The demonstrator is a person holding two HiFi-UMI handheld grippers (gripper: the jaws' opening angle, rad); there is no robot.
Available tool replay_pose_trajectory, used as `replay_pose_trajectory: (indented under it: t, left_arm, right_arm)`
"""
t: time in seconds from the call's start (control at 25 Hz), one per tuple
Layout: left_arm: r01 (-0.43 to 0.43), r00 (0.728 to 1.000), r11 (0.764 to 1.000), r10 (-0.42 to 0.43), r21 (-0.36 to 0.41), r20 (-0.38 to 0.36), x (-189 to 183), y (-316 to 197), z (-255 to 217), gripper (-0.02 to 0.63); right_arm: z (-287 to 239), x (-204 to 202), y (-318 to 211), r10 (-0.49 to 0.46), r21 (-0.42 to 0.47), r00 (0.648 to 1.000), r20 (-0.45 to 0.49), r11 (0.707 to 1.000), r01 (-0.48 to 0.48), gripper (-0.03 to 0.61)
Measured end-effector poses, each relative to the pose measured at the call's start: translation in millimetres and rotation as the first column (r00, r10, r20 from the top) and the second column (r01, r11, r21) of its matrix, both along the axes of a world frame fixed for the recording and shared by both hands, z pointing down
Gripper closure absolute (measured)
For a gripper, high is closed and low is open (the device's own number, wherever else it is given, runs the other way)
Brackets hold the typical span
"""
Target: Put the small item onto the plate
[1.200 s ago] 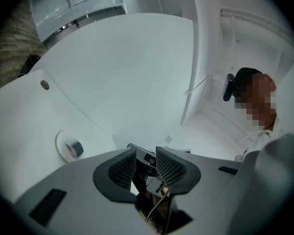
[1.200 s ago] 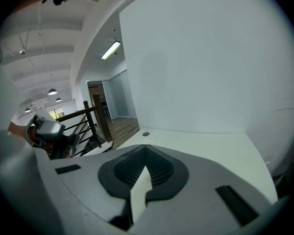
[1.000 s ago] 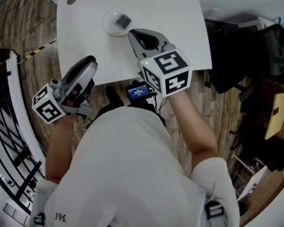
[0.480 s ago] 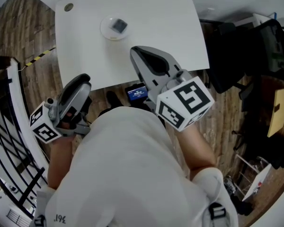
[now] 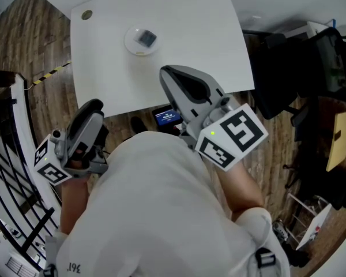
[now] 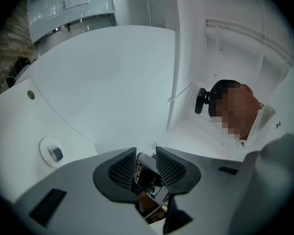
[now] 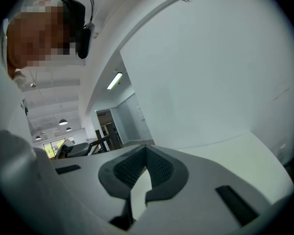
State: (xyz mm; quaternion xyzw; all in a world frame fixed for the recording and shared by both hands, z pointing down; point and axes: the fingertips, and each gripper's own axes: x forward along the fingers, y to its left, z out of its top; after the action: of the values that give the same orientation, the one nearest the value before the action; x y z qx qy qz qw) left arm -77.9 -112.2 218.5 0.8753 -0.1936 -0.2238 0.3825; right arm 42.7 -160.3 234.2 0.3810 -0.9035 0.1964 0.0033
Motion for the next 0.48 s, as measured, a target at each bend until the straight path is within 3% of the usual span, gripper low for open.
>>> replay_pose_trajectory:
  t: [0.48]
  left_arm:
    - [-0.024, 0.999, 0.999, 0.025, -0.042, 0.027, 11, -11, 17, 0.485]
  right_arm:
    - [14, 4, -20, 0.018, -0.017, 1.0, -0.01, 1.0, -0.018, 0.578]
